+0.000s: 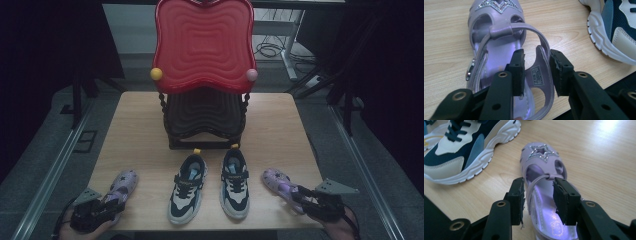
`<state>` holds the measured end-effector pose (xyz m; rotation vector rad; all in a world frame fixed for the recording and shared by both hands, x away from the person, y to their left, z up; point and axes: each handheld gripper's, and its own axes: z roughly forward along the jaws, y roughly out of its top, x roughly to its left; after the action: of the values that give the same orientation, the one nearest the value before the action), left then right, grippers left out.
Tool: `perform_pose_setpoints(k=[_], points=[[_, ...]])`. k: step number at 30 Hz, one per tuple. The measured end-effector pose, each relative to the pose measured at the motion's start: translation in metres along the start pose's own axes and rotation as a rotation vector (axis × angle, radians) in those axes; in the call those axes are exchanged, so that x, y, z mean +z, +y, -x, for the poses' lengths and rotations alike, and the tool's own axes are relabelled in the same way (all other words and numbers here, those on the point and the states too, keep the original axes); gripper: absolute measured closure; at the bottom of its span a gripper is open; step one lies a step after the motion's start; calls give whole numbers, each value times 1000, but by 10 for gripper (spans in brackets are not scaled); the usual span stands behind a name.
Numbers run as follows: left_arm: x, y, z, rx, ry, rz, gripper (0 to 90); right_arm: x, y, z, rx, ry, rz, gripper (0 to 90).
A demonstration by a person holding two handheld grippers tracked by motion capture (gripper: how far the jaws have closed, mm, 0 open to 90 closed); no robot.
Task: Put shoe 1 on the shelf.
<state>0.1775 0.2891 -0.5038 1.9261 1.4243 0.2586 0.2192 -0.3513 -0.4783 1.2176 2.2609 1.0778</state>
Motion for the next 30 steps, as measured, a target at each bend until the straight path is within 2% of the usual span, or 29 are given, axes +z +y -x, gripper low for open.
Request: perform_pose_setpoints(k=[7, 10, 15, 20, 25, 30], points=[[3, 3, 2, 16, -15, -22, 729, 10, -2, -3, -21, 22, -84, 628], [4, 4, 2, 25, -16, -29, 747, 16, -3, -3, -16, 21, -116, 646], [5, 6, 2, 37, -21, -40, 773, 22, -6, -1, 1, 34, -139, 743], [4, 7, 1, 48, -21, -41, 812, 25, -6, -1, 0, 56, -141, 831], [2, 7, -2, 47, -22, -38, 836, 27, -6, -2, -2, 64, -131, 846], [-3, 8, -6, 34, -25, -4, 851, 25, -5, 0, 4, 65, -113, 851]])
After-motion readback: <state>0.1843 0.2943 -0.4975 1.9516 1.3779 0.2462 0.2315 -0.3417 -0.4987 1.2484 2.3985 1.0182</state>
